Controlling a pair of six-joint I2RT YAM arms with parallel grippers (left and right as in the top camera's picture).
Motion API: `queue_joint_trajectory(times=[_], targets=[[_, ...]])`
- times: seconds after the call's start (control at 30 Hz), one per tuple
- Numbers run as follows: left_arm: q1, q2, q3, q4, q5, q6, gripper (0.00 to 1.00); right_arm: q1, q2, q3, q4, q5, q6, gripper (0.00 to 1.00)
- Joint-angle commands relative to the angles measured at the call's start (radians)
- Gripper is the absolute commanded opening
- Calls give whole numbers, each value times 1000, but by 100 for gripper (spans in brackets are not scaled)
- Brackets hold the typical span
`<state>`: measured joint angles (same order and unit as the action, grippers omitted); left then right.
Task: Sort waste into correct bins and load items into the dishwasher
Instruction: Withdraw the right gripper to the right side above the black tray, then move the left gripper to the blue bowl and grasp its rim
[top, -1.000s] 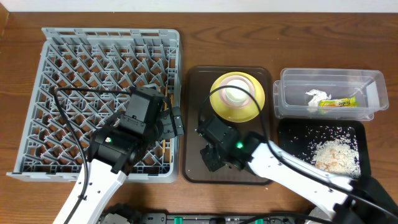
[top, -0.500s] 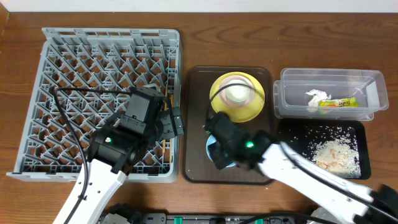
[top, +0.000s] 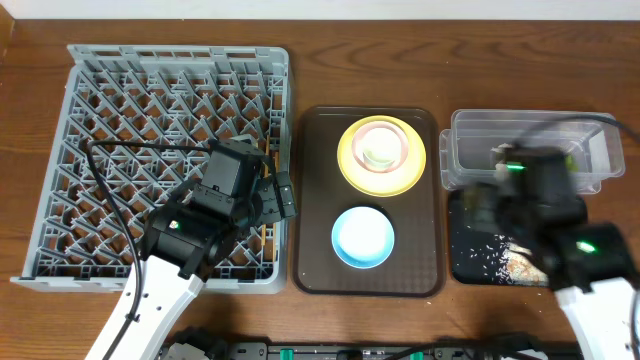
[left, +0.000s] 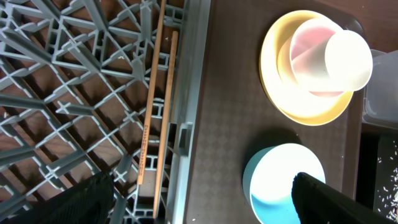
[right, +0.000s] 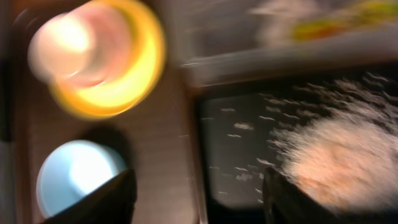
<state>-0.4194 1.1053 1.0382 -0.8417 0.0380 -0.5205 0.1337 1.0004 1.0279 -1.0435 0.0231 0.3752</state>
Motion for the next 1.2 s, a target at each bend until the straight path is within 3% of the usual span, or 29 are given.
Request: queue_joint_trajectory(times=[0.0,0.1,0.2,1.17], targets=[[4,0,6,-3,-13,-1,92,-206,-75,13,-51,14,-23,80],[4,0,6,-3,-13,-1,93,-354,-111,13,-83,26,-62,99],[4,0,6,-3,-13,-1,93,-433,-118,13,-92,25,-31,99],[4,0,6,-3,-13,-1,93,-435,-117,12,-103,25,-28,99]])
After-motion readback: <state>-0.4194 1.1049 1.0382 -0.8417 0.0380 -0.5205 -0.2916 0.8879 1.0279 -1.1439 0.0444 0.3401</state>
